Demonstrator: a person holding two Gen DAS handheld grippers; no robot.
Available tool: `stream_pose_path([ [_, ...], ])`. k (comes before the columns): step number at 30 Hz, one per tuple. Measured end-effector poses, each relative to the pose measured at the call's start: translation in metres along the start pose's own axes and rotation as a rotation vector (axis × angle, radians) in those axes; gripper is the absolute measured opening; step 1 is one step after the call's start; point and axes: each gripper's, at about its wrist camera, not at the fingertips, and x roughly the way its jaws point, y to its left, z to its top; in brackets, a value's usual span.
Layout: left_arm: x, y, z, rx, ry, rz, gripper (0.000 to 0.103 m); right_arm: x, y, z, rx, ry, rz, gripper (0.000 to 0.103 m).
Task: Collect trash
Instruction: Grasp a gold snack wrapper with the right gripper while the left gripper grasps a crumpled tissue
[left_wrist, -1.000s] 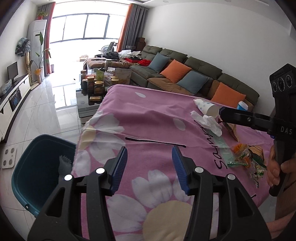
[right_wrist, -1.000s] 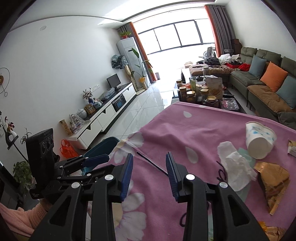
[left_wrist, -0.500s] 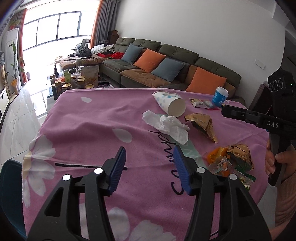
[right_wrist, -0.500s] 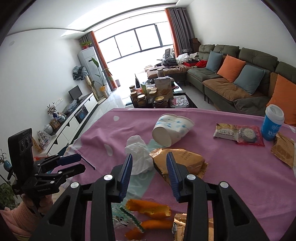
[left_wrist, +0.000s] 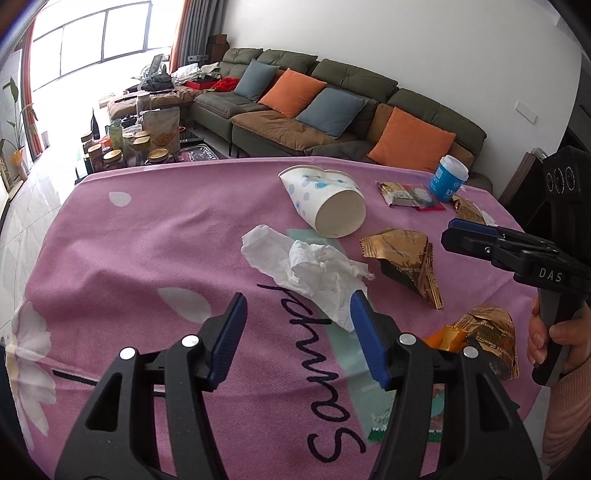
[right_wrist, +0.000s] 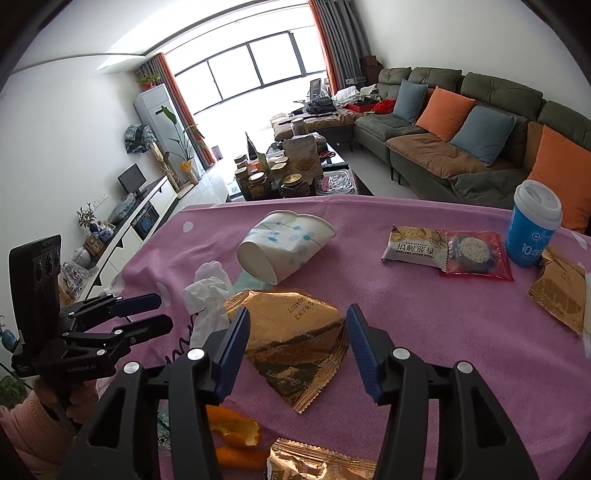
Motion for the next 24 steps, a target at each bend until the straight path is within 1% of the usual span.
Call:
stream_pose_path([
  [3, 0.012, 0.0, 0.007, -0.021, 0.025, -0.002, 0.059, 0.007, -0.005, 0.002, 0.001, 0.025, -0.008, 0.057],
  [10, 0.036, 0.001, 0.017, -0.062, 0.073, -0.024, 0.059, 0.026, -0.017, 0.003, 0.023, 0.087, 0.02, 0.062],
  [13, 0.046, 0.001, 0.02, -0.07, 0.09, -0.04, 0.055, 0.031, -0.018, 0.001, 0.03, 0.102, 0.035, 0.063],
  [15, 0.05, 0.002, 0.021, -0.075, 0.103, -0.05, 0.047, 0.033, -0.021, 0.001, 0.038, 0.112, 0.056, 0.063],
  [19, 0.056, 0.0, 0.021, -0.078, 0.111, -0.06, 0.038, 0.033, -0.023, 0.0, 0.047, 0.121, 0.081, 0.061],
  [21, 0.059, -0.001, 0.021, -0.075, 0.115, -0.069, 0.028, 0.034, -0.022, -0.001, 0.045, 0.129, 0.089, 0.049],
  [22, 0.059, -0.002, 0.021, -0.071, 0.117, -0.073, 0.026, 0.035, -0.021, -0.001, 0.041, 0.134, 0.089, 0.046],
  [24, 0.06, -0.005, 0.02, -0.065, 0.118, -0.074, 0.021, 0.036, -0.018, -0.003, 0.03, 0.142, 0.095, 0.035],
])
